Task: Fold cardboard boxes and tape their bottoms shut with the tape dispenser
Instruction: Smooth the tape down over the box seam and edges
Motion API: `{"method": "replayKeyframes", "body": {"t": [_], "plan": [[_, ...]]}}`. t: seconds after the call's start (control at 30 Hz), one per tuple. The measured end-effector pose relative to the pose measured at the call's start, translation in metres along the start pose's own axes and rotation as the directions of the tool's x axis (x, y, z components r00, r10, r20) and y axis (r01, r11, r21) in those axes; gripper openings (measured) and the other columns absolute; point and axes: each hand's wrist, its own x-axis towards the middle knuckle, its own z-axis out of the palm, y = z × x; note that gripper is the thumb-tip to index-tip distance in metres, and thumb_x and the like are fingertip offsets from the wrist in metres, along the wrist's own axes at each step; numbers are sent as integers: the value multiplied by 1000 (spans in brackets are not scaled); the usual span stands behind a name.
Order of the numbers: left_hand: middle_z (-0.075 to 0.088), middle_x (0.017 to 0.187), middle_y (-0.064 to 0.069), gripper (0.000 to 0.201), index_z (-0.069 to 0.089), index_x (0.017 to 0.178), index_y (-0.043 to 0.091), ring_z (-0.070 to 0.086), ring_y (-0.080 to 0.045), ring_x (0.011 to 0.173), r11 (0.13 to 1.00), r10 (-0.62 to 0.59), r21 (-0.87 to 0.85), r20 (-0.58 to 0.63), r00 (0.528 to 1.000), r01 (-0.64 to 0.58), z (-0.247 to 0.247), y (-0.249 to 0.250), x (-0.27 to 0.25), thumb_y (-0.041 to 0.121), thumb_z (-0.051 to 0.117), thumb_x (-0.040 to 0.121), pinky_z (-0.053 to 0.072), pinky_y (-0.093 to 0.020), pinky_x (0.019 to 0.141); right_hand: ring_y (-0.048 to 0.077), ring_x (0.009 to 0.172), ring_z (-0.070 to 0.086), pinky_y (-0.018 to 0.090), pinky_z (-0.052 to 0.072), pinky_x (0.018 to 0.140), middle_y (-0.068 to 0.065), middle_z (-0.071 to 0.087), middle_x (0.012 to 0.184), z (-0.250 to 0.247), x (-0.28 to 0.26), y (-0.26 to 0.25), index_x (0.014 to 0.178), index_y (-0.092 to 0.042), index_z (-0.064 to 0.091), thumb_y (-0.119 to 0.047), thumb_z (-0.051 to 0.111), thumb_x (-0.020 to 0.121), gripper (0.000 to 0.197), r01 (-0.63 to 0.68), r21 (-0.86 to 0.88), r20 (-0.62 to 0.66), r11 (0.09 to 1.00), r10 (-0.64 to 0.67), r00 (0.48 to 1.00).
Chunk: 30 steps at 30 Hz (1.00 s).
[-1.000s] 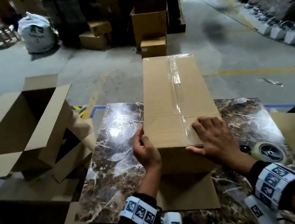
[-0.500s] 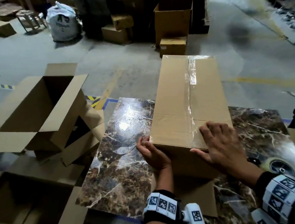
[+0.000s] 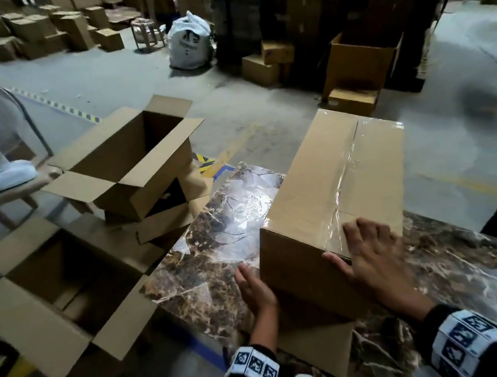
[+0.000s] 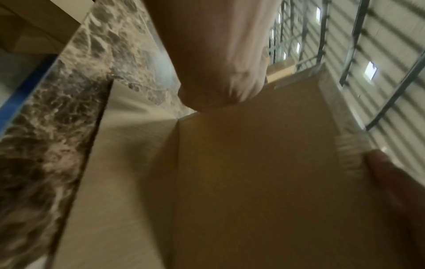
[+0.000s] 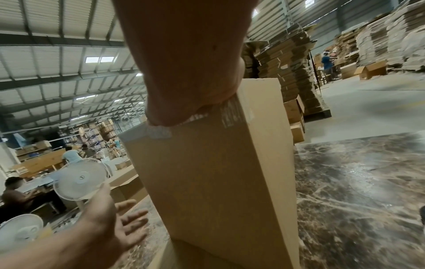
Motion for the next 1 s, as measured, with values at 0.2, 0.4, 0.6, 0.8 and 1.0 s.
{"method": "replayKeyframes", "body": {"t": [0.2, 0.4, 0.6, 0.8, 1.0], "plan": [[68, 114, -14, 42, 60, 115, 5, 64, -25, 109, 928, 335, -98, -209, 919, -361, 6, 82, 8, 36, 33, 106, 50, -37, 95, 31, 106, 45, 45, 36, 84, 8, 48, 122, 0, -2, 0, 120, -19, 54, -78, 29, 83, 74, 10, 6, -24, 1000, -10, 1000], [73, 92, -5, 35, 66, 94, 11, 70, -14, 86, 816, 568, -88, -62, 821, -572, 54, 113, 8, 39, 44, 97, 56, -30, 77, 31, 111, 45, 45, 35, 87, 8, 48, 127, 3, 0, 3, 126, -21, 52, -80, 22, 83, 79, 3, 3, -2, 1000, -3, 1000], [68, 79, 9, 37, 68, 81, 14, 60, -1, 74, 871, 480, -57, -116, 870, -488, 72, 61, 4, 34, 38, 89, 43, -26, 66, 31, 113, 44, 46, 35, 87, 9, 47, 131, 6, 1, 2, 129, -21, 51, -79, 19, 85, 79, 7, -18, 30, 1000, -6, 1000], [64, 114, -15, 73, 61, 113, 5, 59, -30, 106, 915, 392, -38, -160, 906, -402, 77, 31, 9, 63, 25, 87, 47, -41, 91, 33, 108, 46, 45, 38, 84, 11, 50, 126, 4, 3, 0, 124, -17, 53, -78, 28, 85, 77, 8, -27, 28, 1000, -7, 1000], [46, 122, 6, 111, 47, 138, 7, 49, -14, 116, 935, 348, 0, 202, 916, -355, 47, 38, 4, 92, 22, 71, 32, 1, 79, 33, 107, 46, 45, 41, 83, 10, 51, 125, -2, 4, -2, 125, -17, 54, -80, 29, 84, 79, -15, 2, 31, 1000, 15, 999]]}}
